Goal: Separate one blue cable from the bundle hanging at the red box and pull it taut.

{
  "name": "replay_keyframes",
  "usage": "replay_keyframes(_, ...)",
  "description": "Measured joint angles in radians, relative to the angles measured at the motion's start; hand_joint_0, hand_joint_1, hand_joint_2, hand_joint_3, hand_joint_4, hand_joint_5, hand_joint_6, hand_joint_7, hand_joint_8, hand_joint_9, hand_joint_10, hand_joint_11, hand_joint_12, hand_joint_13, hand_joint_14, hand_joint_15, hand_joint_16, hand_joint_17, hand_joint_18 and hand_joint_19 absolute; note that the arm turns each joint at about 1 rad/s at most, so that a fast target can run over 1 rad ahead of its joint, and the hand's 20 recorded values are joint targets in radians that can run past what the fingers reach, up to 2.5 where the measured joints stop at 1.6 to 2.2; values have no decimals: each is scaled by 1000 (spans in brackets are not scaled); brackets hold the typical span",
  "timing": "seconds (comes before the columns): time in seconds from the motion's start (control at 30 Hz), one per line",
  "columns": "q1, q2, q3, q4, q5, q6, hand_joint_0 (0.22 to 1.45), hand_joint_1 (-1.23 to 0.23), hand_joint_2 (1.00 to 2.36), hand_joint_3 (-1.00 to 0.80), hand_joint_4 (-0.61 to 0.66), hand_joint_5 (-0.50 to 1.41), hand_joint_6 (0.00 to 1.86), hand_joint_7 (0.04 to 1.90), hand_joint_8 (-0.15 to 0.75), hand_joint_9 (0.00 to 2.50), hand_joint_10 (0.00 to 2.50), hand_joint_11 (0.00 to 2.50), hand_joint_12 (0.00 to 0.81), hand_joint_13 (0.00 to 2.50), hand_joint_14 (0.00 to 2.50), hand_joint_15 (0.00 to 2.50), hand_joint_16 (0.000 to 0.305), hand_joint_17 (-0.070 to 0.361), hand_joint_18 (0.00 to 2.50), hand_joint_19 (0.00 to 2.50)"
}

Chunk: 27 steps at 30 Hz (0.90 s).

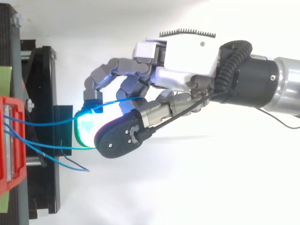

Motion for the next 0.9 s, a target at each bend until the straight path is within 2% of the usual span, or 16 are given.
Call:
replay_keyframes(0.13, 0, 0, 0, 0, 9, -20, 562, -572, 1000, -500, 236, -222, 830, 943, 319, 910, 1342, 1464, 375, 1140, 1785, 1405, 47, 107, 1203, 1038)
replay_keyframes(0.33, -3, 0, 0, 6, 53, -25, 575, -567, 1000, -491, 233, -222, 830, 936, 321, 891, 1459, 1434, 370, 1134, 1843, 1410, 47, 105, 1212, 1052)
replay_keyframes(0.43, -7, 0, 0, 18, 64, -22, 577, -561, 1001, -489, 232, -222, 830, 936, 323, 887, 1512, 1424, 374, 1136, 1849, 1414, 46, 104, 1215, 1059)
replay_keyframes(0.7, -18, 0, 3, 53, 69, -12, 583, -547, 1001, -481, 227, -218, 831, 940, 326, 897, 1556, 1417, 366, 1135, 1870, 1391, 46, 104, 1229, 1054)
replay_keyframes(0.9, -23, 0, 13, 56, 68, -12, 622, -529, 1009, -391, 210, -206, 829, 960, 315, 920, 1562, 1422, 359, 1156, 1868, 1390, 44, 100, 1250, 1072)
